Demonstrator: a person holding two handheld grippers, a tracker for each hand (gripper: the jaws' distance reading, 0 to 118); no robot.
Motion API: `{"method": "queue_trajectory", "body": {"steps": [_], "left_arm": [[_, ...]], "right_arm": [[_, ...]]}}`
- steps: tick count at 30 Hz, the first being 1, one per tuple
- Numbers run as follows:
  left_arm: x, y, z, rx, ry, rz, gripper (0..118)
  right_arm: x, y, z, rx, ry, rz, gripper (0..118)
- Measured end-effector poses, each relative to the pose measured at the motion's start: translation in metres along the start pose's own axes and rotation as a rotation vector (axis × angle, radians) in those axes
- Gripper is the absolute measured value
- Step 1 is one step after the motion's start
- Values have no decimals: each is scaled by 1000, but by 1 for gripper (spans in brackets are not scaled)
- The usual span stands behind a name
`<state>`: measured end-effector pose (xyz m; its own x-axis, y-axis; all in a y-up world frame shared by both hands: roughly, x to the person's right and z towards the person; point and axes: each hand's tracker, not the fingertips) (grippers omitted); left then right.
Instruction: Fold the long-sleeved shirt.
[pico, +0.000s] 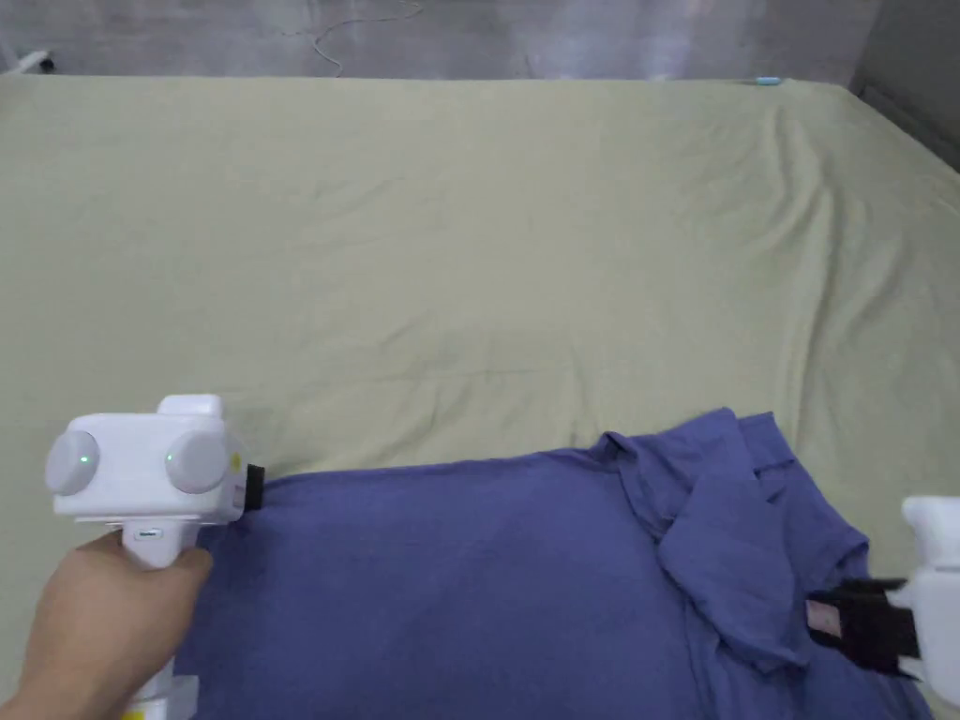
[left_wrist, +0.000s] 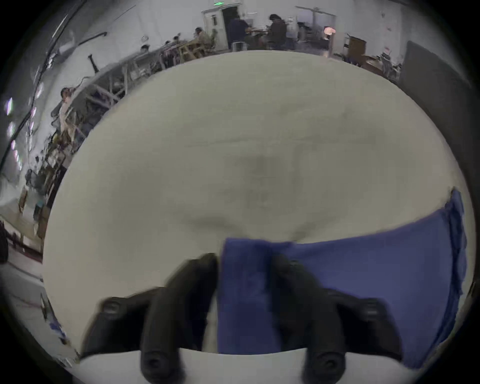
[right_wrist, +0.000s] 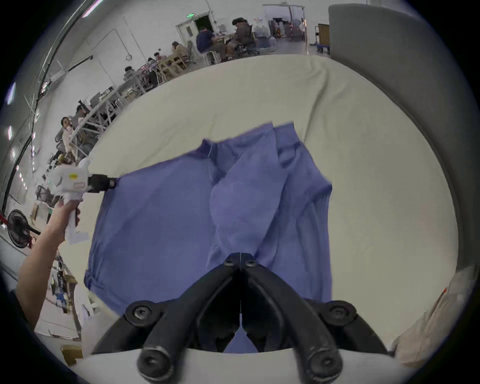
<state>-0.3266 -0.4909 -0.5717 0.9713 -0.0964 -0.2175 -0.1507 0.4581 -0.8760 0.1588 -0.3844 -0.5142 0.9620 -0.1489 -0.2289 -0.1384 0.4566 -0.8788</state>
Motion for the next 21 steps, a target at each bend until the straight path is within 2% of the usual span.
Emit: {"method": "queue_trajectory", "body": {"steps": [1,2,3,4,5,6,8,10,11,12,13,14,15,16,17,18,20,21], "left_arm": [[0,2,4,-9,-48,-8,1],[0,3,8,-16,-74,14,1],[0,4,25,-15,-61,19,1],[-1,4,31,2,-59,19,2],[-2,3,36,19,-74,24,1],[-2,5,44,24,-77,24,1],[-2,5,52,34,-71,14,1],[-3,4,57,33,-67,-11,1],[-4,4,59,32,-66,-12,1],[-6,3,60,28,-69,-12,2],[-8,1,61,24,-79,-7,1],[-10,2,61,22,-87,-1,1],[-11,2,61,20,-89,-1,1],[-11,0,61,20,-85,-6,1],[-11,-2,62,22,-86,-12,1],[-12,-3,63,27,-89,-17,2],[-15,-2,63,31,-93,-20,1],[-16,-3,67,32,-97,-19,1]], "right_arm": [[-2,25,-5,12,-24,17,33],[4,49,-16,39,-53,33,83],[5,75,-30,41,-77,16,118],[7,100,-45,31,-50,16,115],[13,124,-51,109,11,16,116],[39,135,-70,54,-8,-44,116],[56,163,-105,-48,-99,-108,116],[53,191,-146,-138,-155,-176,111],[58,193,-159,-179,-158,-214,102],[62,192,-170,-213,-156,-244,76],[65,192,-174,-233,-170,-260,59],[66,191,-178,-197,-134,-274,50],[69,184,-180,-160,-114,-292,50],[69,179,-182,-189,-167,-275,41],[70,176,-178,-168,-117,-265,40],[67,181,-169,-176,-131,-230,35],[61,180,-148,-171,-142,-148,6],[58,177,-134,-138,-128,-128,6]]}}
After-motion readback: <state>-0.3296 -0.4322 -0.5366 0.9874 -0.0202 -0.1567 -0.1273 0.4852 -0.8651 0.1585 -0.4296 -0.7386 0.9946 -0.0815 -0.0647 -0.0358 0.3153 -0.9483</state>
